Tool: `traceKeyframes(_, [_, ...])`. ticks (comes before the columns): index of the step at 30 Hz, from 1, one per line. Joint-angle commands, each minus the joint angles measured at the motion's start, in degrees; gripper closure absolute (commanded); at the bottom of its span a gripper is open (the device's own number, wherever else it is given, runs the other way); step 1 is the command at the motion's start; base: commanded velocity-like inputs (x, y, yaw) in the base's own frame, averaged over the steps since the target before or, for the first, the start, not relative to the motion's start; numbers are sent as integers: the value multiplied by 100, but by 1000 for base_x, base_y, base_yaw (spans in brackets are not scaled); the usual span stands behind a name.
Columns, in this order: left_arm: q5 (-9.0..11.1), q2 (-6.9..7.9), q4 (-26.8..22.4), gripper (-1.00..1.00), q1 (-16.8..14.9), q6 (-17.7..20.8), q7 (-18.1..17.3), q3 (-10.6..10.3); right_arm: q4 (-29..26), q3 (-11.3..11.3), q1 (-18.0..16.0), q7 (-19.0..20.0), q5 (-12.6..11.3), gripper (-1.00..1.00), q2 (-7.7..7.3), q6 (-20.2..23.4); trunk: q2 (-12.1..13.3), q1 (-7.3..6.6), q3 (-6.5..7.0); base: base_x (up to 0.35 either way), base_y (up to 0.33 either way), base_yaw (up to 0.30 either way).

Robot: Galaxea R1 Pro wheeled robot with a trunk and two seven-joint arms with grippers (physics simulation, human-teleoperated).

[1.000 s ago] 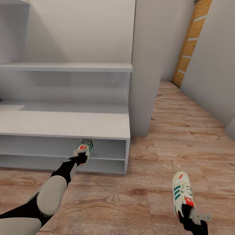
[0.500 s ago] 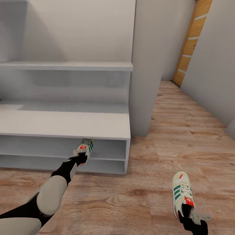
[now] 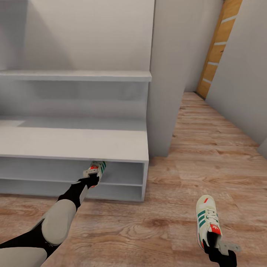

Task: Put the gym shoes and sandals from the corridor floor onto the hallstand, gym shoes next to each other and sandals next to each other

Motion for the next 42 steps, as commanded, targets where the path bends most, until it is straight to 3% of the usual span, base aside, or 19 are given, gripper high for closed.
traceKeyframes(1, [-47,-8,-21,100,-3,31,-49,48,6,-51,-4,33,39,100,0,-22,-2,0,-5,114,-59,0])
traceKeyframes(33, [-45,-8,-44,100,-3,31,-42,44,6,-48,-4,40,34,100,2,-27,-2,0,-5,64,-22,0])
traceKeyframes(39, [-42,-16,-47,100,-3,32,-43,48,4,-60,-4,41,31,100,7,-26,-242,131,-146,0,0,0])
traceKeyframes(42, [-41,-14,-48,100,-3,32,-43,48,2,-58,-4,41,30,100,7,-27,-242,131,-157,0,0,0])
